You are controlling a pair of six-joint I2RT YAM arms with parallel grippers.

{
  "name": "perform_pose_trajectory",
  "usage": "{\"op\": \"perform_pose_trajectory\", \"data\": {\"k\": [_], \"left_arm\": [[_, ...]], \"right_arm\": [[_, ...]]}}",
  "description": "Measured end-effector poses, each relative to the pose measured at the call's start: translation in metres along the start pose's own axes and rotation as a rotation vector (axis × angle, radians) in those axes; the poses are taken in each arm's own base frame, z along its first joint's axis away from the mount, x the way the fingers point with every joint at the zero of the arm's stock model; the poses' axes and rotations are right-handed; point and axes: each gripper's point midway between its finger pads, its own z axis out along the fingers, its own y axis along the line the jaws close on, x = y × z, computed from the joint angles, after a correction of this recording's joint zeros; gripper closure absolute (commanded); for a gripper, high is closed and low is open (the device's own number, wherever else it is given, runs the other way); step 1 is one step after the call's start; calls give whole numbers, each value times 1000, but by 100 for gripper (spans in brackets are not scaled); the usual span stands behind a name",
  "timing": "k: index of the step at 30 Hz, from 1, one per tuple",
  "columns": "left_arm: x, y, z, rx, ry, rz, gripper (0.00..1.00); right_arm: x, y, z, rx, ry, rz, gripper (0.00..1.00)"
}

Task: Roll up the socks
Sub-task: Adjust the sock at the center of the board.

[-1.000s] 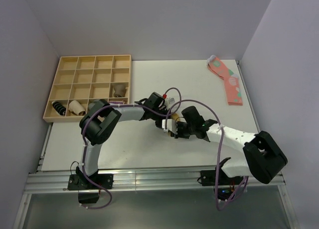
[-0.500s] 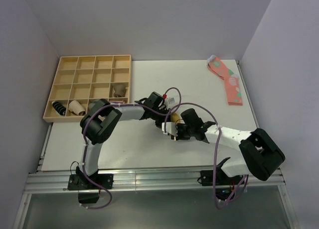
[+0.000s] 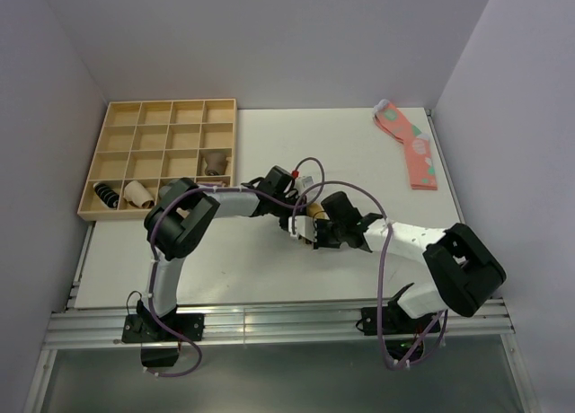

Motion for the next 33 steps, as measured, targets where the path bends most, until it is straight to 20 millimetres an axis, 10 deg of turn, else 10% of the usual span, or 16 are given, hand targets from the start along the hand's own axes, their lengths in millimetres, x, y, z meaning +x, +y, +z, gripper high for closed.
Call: {"op": "perform_pose_trajectory", "data": {"k": [33], "left_arm": [[15,-10,3,-32,-299,-342,98]], "right_arm": [[6,5,-14,-517,58,480,90]]}}
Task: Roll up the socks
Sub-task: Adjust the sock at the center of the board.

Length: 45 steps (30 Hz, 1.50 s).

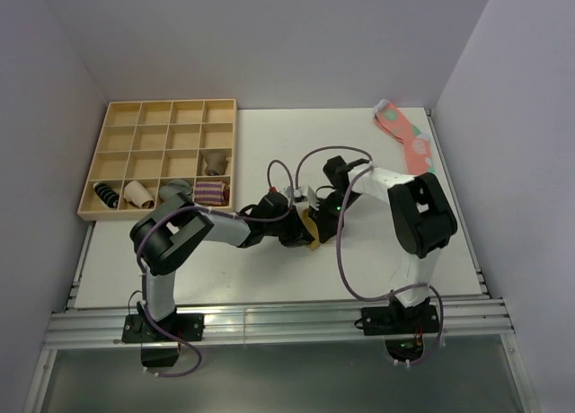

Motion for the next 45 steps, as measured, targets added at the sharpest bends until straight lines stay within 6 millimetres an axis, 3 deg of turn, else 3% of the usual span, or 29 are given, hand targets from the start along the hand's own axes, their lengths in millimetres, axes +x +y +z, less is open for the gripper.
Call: {"op": "perform_pose_trajectory", "data": {"k": [12,23,38,45], "left_arm": [[-13,4,-1,-79,-151,27,83],[-11,7,-20,-100,-329,234,63],[-9,28,-48,-169,-484,481,53],[-6,10,-48,-90,-483,611,47]], "right_arm": [[-8,-9,-1,-159,57,203,90],[1,-1,5,-227,132,365,90],[8,2,3,-266,201,441,90],[10,3,2,-276,217,456,91]]}}
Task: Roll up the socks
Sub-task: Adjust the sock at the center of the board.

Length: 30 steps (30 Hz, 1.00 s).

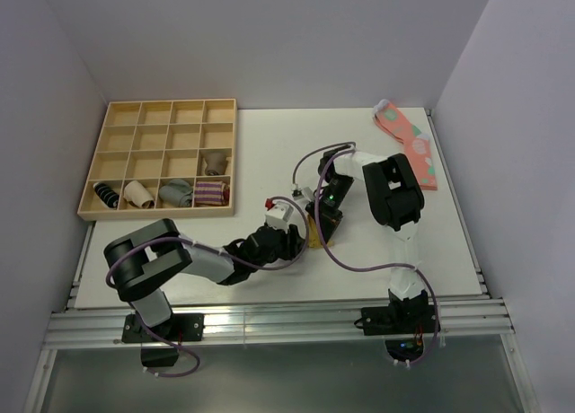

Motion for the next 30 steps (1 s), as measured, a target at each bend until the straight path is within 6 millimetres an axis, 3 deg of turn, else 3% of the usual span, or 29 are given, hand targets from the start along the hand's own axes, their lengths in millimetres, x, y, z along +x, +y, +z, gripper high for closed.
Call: {"op": "perform_pose_trajectory", "data": {"k": [8,17,26,29,30], "left_arm": [[-10,-29,22,98,-2,65,47],[-1,-30,36,102,31,98,53],[0,-28,45,85,43,97,87],[1,-28,46,83,45,92,100],[2,-27,46,82,46,89,100]], "right_arm": [[1,-1,-1,6,8,1,91],[1,-1,-1,7,8,2,91],[1,-2,-2,6,3,4,90],[1,-2,-1,6,-3,7,85],[1,-2,-1,5,-9,9,84]]}}
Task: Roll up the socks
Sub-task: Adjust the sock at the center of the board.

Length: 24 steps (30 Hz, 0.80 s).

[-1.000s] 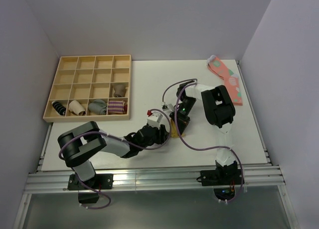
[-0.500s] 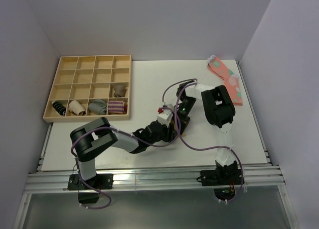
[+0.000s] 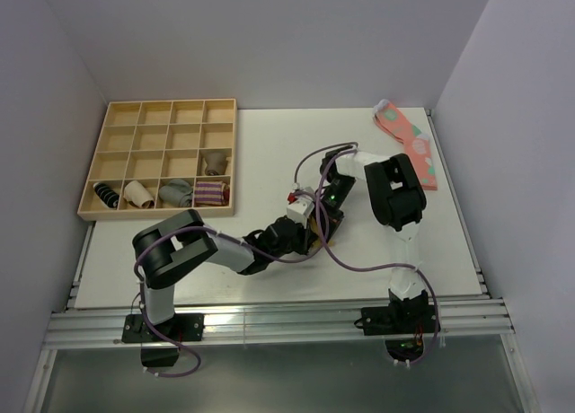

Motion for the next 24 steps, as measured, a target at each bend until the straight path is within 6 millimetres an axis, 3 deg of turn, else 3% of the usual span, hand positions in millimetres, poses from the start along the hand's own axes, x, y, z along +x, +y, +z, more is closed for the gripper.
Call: {"op": "perform_pose_trajectory", "data": {"k": [7,16,24], "left_arm": [[3,1,1,-8,12,-26,100],[4,2,5,-33,40,-95,100],[5,0,9,-36,89,-174,100]], "right_arm": [[-1,0,-5,41,-71,-2,59],[-9,-13,-38,180,-267,-47,53],[-8,-6,-78,312,-485,-184,53]]}}
